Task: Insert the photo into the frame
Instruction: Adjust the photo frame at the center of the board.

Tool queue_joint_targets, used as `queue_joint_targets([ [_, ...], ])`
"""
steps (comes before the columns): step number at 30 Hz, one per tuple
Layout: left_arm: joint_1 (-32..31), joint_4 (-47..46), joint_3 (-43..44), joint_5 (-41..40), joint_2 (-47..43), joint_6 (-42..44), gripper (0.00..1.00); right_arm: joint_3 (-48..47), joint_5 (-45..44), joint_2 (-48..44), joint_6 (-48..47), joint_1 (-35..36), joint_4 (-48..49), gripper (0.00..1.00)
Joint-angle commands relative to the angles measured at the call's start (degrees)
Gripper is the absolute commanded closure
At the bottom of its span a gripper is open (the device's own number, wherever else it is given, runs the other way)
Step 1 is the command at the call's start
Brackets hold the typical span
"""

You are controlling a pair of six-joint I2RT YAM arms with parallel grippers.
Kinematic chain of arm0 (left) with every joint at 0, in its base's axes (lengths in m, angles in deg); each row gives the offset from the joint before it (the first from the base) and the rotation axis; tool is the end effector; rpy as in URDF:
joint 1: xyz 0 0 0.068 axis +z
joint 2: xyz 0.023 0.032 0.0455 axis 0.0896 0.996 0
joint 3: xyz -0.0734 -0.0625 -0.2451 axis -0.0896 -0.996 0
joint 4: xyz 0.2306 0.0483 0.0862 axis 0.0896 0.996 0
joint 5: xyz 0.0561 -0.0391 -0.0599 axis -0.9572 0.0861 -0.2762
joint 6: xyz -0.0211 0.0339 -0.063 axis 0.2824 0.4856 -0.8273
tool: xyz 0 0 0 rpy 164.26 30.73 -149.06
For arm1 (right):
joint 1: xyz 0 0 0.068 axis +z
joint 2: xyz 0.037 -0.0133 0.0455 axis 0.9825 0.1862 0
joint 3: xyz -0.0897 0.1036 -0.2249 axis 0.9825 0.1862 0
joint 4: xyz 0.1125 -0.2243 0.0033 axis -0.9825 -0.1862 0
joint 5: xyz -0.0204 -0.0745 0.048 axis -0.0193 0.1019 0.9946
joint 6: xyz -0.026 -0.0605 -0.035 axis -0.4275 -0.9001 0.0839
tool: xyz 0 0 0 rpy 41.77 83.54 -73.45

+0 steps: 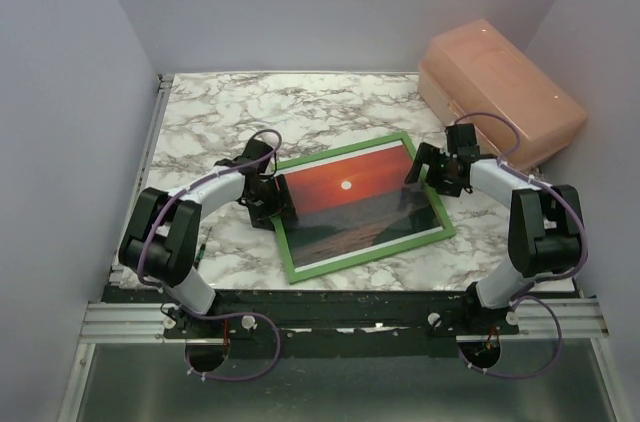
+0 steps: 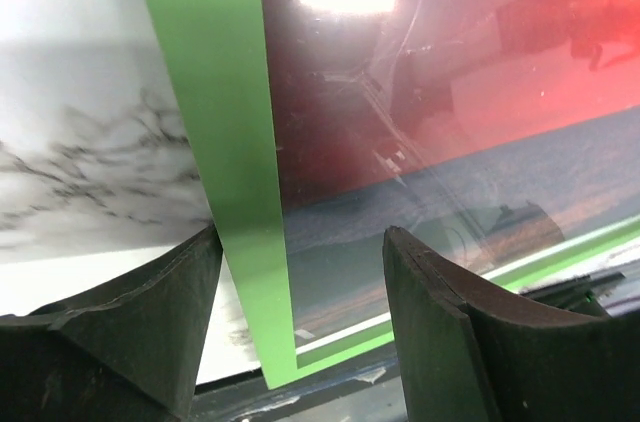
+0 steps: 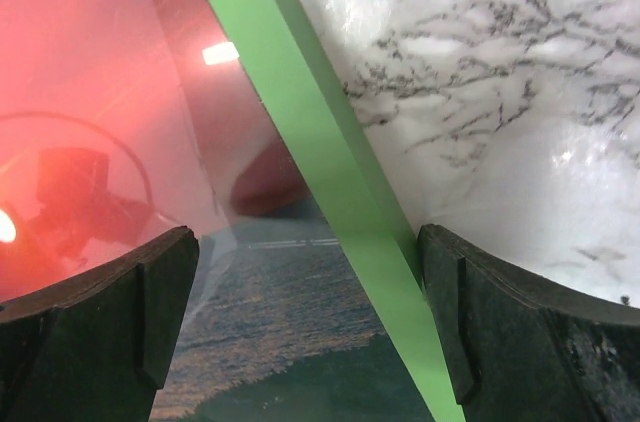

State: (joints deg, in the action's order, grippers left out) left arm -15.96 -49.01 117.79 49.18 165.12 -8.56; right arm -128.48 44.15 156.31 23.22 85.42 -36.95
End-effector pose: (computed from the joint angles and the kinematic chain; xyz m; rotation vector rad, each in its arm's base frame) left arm 0.2531 -0.1191 0.1334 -0.5329 2.9387 -0.6629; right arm 0.3207 0.0434 0.1410 0.3567 2.6045 0.3720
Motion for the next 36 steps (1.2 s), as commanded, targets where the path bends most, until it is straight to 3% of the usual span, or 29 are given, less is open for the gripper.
queue_joint_targets([
  [1,0.7,-4.9,6.6,-3.6,4.8,4.4,0.35,7.6,11.5,-0.4,5.6,1.8,-8.3,0.00],
  [9,0.9,-3.2,12.0,-3.5,9.4,6.1,0.35,12.0,13.1,-7.3,6.2,1.8,-10.3,0.00],
  [15,0.9,-4.0,11.2,-3.0,9.0,5.6,0.35,14.0,14.1,-12.0,6.7,1.7,-12.9,0.00],
  [26,0.9,-4.9,8.1,-3.4,7.4,5.5,0.32,13.3,9.6,-12.1,7.6,1.7,-12.4,0.00],
  [29,0.9,-2.9,8.4,-5.9,5.9,5.6,0.25,11.7,7.1,-12.1,7.5,1.8,-13.6,0.00],
  [34,0.9,2.7,9.7,-16.7,0.9,5.4,0.01,9.2,1.9,-13.6,7.8,1.8,-15.2,0.00],
  [36,0.9,4.0,9.6,-20.7,-2.4,5.2,0.01,7.5,0.0,-14.2,7.7,1.7,-15.7,0.00],
])
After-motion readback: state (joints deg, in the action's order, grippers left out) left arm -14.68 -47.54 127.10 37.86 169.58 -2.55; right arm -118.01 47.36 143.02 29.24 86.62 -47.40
